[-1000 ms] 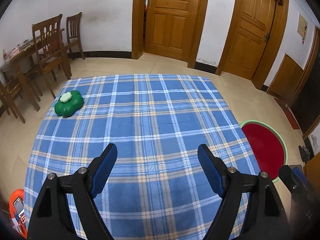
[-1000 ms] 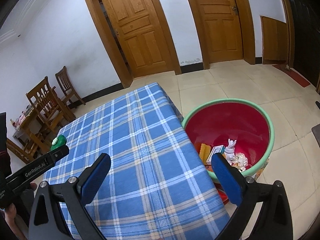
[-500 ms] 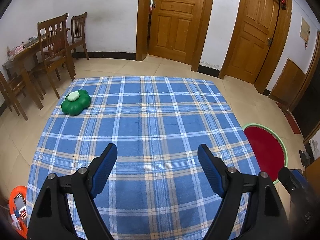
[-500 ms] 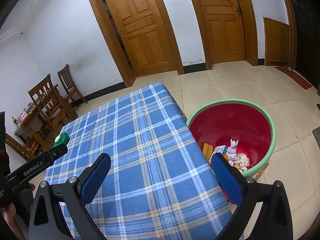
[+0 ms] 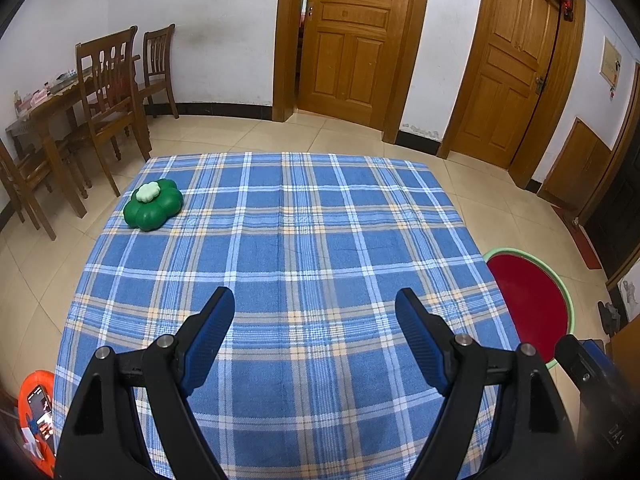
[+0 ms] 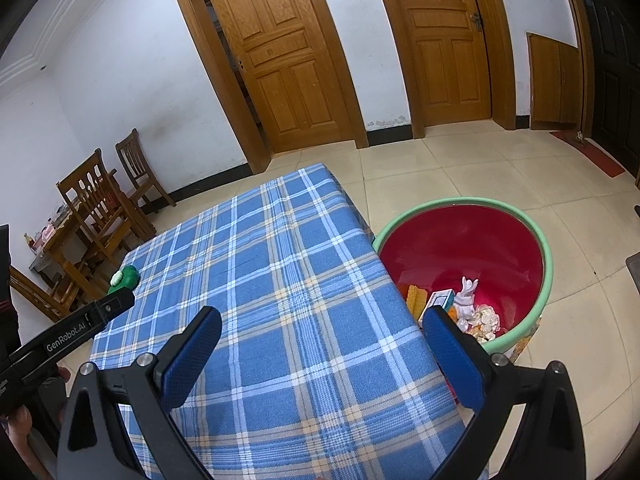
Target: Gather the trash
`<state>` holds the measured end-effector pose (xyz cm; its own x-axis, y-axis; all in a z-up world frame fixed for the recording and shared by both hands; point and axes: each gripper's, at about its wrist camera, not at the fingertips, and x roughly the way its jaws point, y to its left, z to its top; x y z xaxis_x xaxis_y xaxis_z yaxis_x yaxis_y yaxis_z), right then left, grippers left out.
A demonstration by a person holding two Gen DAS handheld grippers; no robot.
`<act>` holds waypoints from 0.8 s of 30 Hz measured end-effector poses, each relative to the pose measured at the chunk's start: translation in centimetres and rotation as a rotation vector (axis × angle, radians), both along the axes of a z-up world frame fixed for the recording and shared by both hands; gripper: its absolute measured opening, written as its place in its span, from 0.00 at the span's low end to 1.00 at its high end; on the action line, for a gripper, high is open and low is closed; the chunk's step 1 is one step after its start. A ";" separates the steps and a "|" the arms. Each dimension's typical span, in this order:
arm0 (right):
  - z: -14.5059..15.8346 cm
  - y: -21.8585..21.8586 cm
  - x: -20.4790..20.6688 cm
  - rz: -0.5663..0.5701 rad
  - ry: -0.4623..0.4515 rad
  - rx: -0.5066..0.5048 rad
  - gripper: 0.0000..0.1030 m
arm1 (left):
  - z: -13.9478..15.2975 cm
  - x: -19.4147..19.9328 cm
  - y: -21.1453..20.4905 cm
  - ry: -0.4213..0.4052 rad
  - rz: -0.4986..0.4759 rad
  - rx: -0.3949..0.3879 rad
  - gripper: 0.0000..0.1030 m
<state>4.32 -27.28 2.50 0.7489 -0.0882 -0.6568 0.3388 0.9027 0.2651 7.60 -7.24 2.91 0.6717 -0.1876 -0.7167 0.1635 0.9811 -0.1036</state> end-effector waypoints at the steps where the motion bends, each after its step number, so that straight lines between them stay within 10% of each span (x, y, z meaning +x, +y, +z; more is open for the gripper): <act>1: 0.0 0.0 0.0 0.000 0.000 -0.001 0.99 | 0.0 0.0 0.0 -0.001 0.000 0.000 0.80; 24: 0.1 -0.1 0.0 -0.001 0.000 0.000 0.99 | 0.0 0.0 0.1 0.000 0.000 -0.001 0.80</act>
<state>4.31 -27.40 2.57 0.7491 -0.0889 -0.6565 0.3396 0.9024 0.2652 7.60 -7.16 2.89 0.6717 -0.1882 -0.7165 0.1638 0.9810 -0.1041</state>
